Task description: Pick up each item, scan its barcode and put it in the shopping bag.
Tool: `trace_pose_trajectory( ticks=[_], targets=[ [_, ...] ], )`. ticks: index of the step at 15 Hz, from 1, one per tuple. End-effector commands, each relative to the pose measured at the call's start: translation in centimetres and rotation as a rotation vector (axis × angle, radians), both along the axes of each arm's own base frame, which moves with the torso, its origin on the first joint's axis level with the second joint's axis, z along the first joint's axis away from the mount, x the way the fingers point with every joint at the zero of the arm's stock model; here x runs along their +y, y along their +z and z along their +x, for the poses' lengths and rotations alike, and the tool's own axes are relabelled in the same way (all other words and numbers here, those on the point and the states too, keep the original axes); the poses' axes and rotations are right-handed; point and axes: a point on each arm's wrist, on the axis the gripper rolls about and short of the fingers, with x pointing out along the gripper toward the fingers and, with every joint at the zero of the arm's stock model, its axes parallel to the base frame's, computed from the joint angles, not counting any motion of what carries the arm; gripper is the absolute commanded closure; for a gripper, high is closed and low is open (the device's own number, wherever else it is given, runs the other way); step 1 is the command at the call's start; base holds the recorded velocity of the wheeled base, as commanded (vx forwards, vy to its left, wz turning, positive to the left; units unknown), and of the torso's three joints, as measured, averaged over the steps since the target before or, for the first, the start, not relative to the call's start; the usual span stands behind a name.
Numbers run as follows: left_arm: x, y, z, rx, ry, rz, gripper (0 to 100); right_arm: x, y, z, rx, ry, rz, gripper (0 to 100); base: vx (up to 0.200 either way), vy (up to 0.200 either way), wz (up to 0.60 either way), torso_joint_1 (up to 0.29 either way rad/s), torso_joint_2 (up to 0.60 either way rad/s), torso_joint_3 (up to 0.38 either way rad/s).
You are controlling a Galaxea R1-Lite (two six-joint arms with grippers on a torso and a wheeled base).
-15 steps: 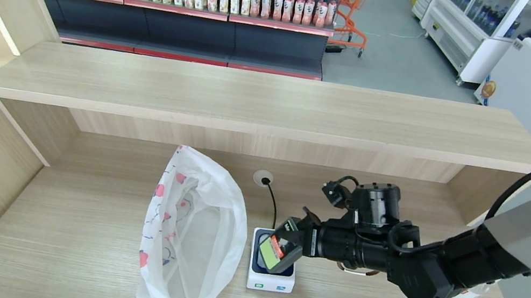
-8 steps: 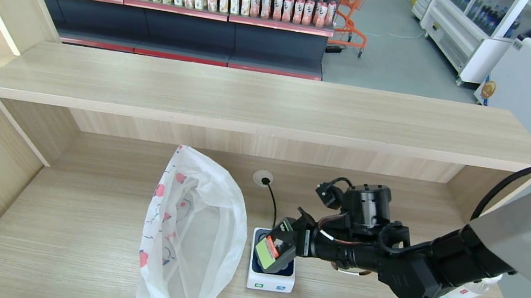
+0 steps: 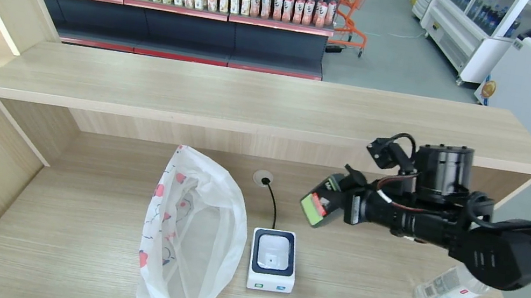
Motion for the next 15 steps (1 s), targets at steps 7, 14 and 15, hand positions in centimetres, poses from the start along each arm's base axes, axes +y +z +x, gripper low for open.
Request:
trace_pose_trajectory(
  ticks=[7,14,15],
  targets=[
    [0.0,0.0,0.0,0.001,0.001,0.000,0,-5.7,0.0,-7.7,-0.044,-0.125,-0.031,100,0.000,0.000,0.00,0.000,0.00,0.000],
    [0.0,0.0,0.0,0.000,0.001,-0.003,0,-1.4,1.7,-6.3,-0.022,0.041,0.105,100,0.000,0.171,0.00,0.001,0.01,0.001],
    [0.0,0.0,0.0,0.000,0.001,-0.001,0,-0.2,1.4,-5.8,-0.005,0.064,0.111,100,0.000,0.000,0.00,0.000,0.00,0.000]
  ],
)
